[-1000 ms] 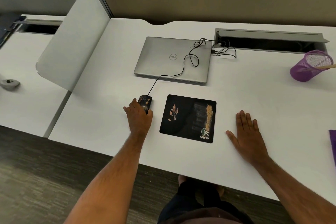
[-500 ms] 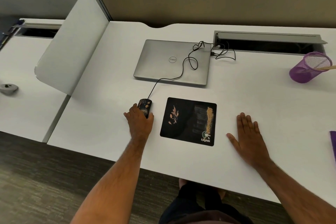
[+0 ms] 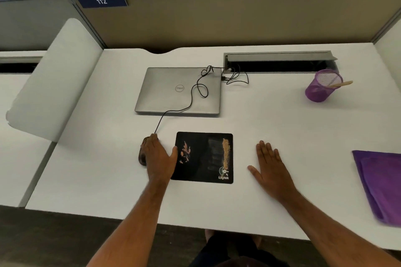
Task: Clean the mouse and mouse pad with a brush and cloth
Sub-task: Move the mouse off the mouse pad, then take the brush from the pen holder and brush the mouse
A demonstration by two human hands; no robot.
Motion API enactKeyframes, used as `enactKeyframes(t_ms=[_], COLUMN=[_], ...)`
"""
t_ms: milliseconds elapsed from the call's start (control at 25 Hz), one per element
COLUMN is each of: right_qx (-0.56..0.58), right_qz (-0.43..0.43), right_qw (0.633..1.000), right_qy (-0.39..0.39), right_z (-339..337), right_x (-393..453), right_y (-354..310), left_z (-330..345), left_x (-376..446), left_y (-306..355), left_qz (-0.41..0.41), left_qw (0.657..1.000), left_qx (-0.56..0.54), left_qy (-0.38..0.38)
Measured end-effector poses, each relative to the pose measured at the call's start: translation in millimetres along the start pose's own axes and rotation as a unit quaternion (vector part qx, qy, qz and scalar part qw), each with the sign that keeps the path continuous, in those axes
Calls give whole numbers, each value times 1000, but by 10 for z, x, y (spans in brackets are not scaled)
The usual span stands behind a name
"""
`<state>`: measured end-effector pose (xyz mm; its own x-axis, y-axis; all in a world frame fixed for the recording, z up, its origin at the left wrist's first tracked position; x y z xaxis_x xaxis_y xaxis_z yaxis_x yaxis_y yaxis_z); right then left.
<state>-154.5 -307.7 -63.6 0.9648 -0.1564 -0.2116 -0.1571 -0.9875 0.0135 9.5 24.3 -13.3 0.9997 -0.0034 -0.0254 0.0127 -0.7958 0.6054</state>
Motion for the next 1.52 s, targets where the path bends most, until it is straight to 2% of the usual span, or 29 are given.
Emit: enactKeyframes(t_ms=[120, 600, 1000, 1360, 1520], right_qx=[14, 22, 61, 114, 241], right_qz=[12, 48, 124, 231, 286], right_qw=[1000, 998, 987, 923, 866], right_qy=[15, 24, 84, 286, 332], right_z=[-28, -223, -373, -947, -1116], right_x=[0, 143, 381, 667, 875], right_y=[75, 688, 1523, 2185, 2455], left_z=[165, 1100, 1899, 2561, 2802], left_x=[-34, -72, 157, 325, 383], left_y=[219, 1388, 2265, 2840, 2940], left_qz=[42, 160, 244, 298, 311], left_qw=[998, 971, 942, 913, 906], left_qx=[32, 40, 33, 47, 53], left_qy=[-40, -171, -230, -274, -282])
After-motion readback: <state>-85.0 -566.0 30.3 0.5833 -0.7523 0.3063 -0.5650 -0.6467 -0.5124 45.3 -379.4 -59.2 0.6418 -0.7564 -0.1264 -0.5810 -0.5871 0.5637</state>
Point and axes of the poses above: each hand's wrist, its own x-axis towards the middle knuckle, its own z-axis out of the palm, y = z × x, the point moved 1 cm from there along x, towards the middle knuckle, and after that the axes turned 13 degrees about -x, right-handed, at the moved point
